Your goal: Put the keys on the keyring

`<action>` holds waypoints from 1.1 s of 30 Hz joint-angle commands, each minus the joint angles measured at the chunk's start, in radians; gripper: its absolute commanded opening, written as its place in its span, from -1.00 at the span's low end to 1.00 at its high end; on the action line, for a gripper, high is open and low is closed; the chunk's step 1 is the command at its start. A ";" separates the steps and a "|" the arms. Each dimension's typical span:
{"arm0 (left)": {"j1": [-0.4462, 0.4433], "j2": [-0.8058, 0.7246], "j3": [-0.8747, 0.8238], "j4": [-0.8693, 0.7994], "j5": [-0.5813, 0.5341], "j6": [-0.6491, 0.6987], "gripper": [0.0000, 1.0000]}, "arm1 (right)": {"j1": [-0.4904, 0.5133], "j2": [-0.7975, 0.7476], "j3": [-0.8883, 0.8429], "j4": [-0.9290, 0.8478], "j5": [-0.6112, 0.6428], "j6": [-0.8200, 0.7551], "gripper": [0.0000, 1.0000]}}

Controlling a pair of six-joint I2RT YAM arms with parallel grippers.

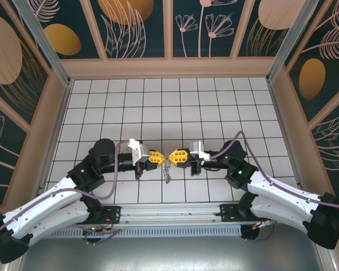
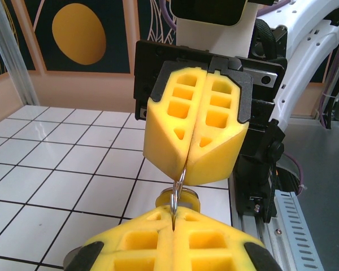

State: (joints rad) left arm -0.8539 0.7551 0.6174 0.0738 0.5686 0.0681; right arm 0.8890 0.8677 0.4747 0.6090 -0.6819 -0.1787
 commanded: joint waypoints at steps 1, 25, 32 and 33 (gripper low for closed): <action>-0.004 0.009 0.030 0.050 0.019 0.010 -1.00 | -0.004 -0.002 0.034 -0.020 -0.017 -0.020 -1.00; -0.003 -0.031 -0.018 0.195 0.068 -0.088 -1.00 | 0.137 -0.052 0.036 -0.164 0.209 -0.229 -1.00; -0.004 -0.037 -0.006 0.184 0.083 -0.090 -1.00 | 0.199 -0.049 0.041 -0.204 0.299 -0.300 -1.00; -0.003 -0.037 -0.004 0.182 0.084 -0.091 -1.00 | 0.207 -0.052 0.037 -0.203 0.310 -0.306 -1.00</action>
State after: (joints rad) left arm -0.8528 0.7273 0.5900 0.1326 0.6094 -0.0059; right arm 1.0660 0.8089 0.5026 0.4835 -0.4122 -0.4389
